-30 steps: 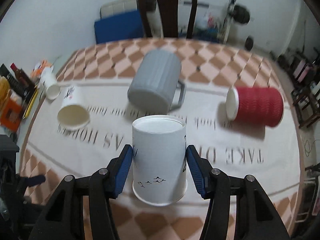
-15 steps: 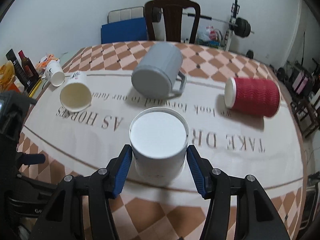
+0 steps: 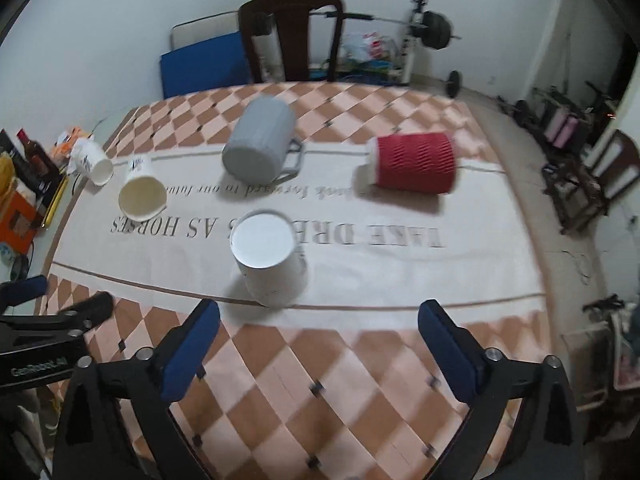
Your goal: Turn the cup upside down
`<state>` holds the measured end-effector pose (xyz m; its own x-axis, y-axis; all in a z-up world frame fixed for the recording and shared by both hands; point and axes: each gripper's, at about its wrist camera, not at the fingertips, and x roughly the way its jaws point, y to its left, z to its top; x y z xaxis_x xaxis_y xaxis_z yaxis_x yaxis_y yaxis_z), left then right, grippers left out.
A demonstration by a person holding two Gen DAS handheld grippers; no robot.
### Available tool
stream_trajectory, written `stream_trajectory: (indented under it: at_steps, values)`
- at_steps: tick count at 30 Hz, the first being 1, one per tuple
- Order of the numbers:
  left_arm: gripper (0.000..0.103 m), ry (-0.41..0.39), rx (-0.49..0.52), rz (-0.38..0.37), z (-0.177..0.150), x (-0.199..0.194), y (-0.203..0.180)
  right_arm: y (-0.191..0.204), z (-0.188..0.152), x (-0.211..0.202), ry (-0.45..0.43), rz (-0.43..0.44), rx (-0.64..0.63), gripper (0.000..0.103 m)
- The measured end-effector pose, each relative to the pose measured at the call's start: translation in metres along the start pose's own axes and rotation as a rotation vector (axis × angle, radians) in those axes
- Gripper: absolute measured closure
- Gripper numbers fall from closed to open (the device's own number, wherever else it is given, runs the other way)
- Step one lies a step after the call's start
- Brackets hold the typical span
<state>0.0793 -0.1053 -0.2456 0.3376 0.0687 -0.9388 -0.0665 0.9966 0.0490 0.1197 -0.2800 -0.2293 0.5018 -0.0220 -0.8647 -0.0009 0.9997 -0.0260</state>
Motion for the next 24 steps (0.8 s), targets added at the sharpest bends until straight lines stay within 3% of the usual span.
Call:
stream_trajectory:
  at_steps: [12,18,24]
  values:
    - [0.0,-0.203,0.032,-0.071,-0.018,-0.158,0.02,-0.001,-0.004,-0.18,-0.099,-0.09,0.044,0.0]
    - [0.0,-0.249,0.033,-0.081,-0.03,-0.203,0.029,0.002,-0.009,-0.252,-0.148,-0.12,0.072,0.0]
    - [0.0,-0.294,0.028,-0.08,-0.038,-0.236,0.037,0.003,-0.014,-0.299,-0.186,-0.127,0.095,0.0]
